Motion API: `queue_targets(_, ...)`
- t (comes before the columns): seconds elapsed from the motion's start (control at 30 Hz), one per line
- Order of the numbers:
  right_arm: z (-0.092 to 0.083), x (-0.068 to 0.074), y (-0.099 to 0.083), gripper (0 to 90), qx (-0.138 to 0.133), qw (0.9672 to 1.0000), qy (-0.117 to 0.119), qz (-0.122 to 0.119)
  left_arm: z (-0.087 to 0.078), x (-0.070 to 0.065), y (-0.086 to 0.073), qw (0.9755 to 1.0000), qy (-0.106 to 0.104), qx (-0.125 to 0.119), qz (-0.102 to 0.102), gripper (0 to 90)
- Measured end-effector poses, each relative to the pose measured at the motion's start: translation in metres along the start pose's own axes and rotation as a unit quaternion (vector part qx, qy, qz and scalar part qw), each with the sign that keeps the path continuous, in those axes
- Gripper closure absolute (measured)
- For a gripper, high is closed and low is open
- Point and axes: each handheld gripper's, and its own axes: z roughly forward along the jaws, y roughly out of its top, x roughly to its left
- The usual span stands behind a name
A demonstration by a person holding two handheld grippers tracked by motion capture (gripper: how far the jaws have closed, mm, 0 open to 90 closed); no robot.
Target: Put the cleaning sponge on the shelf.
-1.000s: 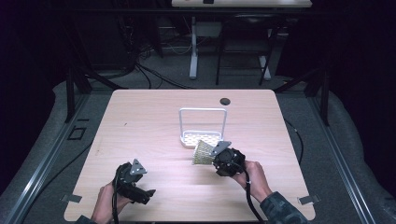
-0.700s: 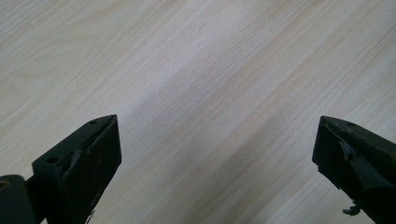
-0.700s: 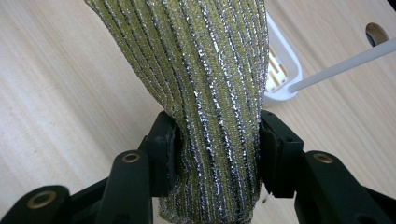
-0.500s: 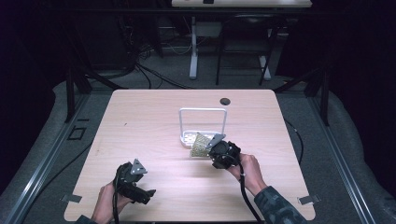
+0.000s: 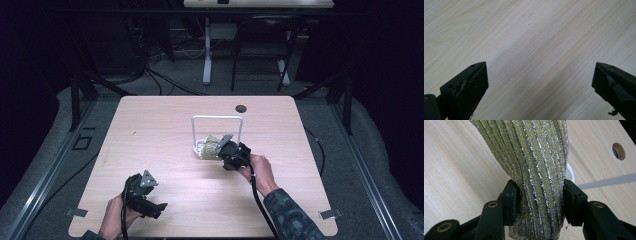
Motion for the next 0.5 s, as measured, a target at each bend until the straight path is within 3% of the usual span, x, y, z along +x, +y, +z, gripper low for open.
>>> queue_targets(0.5,0.034,-0.003,0.021,49.4,0.024,0.9989,-0.021,-0.036,0.000,0.000,0.000,1.0000,-0.001,0.002,0.002,0.9)
